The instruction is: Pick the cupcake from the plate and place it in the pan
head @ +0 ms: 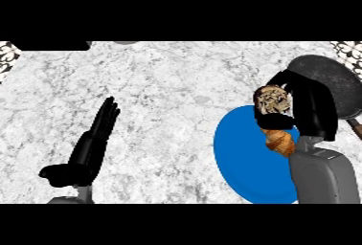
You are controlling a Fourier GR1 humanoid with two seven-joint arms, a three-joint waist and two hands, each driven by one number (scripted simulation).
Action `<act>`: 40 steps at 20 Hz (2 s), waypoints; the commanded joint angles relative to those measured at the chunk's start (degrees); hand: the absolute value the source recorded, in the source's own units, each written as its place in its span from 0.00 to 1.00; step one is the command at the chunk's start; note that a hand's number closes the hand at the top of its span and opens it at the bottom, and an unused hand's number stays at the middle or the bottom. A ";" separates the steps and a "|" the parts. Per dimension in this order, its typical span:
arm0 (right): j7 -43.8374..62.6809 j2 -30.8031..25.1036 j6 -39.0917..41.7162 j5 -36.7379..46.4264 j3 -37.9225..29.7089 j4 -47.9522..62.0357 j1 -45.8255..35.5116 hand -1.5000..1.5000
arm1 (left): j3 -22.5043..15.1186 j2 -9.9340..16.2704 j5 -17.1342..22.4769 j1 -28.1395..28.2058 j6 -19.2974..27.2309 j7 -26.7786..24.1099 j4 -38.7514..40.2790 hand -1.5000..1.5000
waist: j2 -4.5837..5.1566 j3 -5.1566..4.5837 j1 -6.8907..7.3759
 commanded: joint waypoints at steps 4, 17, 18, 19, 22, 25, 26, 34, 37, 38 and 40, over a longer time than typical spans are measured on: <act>-0.13 -3.63 -4.46 -8.09 -12.30 5.03 -4.31 1.00 | -2.40 -3.06 -2.57 -0.56 1.82 -0.95 1.17 0.50 | 0.37 0.07 0.69; -19.23 -18.43 -31.77 -5.97 -22.56 42.18 -14.30 1.00 | -0.27 -1.87 -1.36 -1.91 -0.55 -1.03 2.03 0.50 | 0.74 0.11 1.81; -22.88 -20.01 -33.24 -10.70 -26.18 44.67 -15.65 1.00 | -0.49 -1.41 -0.51 -1.17 -1.47 -0.42 0.37 0.50 | 1.02 0.21 2.56; -25.53 -19.71 -35.54 -12.59 -27.33 46.71 -14.56 1.00 | -0.12 -0.72 -0.21 -2.28 -2.09 1.31 0.11 0.50 | 0.91 0.20 2.14; -33.19 -25.21 -35.94 -17.02 -30.91 56.61 -18.32 1.00 | -0.94 -2.12 -1.52 -1.95 -0.90 -0.81 1.68 0.50 | 1.23 0.26 2.75; -35.78 -28.74 -36.78 -17.21 -31.79 65.38 -22.85 1.00 | 0.30 -0.44 -0.70 -1.29 -2.27 -0.75 0.58 0.50 | 1.13 0.22 2.92; -37.40 -27.08 -40.66 -16.91 -32.01 67.62 -23.78 1.00 | -0.89 -1.63 -1.16 -2.80 -2.48 -1.32 3.24 0.50 | 1.52 0.27 3.39; -28.56 -32.44 -23.23 -10.46 -26.86 81.57 -24.53 0.00 | -2.20 -2.79 -2.53 -4.47 -1.67 -1.48 3.41 0.50 | 2.53 0.32 5.57; -30.93 -32.34 -15.24 -15.15 -30.07 84.06 -27.78 0.00 | -1.77 -2.39 -1.94 -3.85 -2.07 -0.77 3.06 0.50 | 2.14 0.42 5.21; -30.71 -32.88 -15.02 -14.93 -30.03 84.54 -28.85 0.00 | -0.84 -1.90 -1.18 -4.70 -2.35 0.47 2.56 0.50 | 2.30 0.45 5.62; -32.61 -33.49 -15.44 -15.67 -30.89 84.79 -29.32 0.00 | -3.49 -4.06 -3.32 -3.48 -0.74 -0.97 2.90 0.50 | 2.38 0.49 5.63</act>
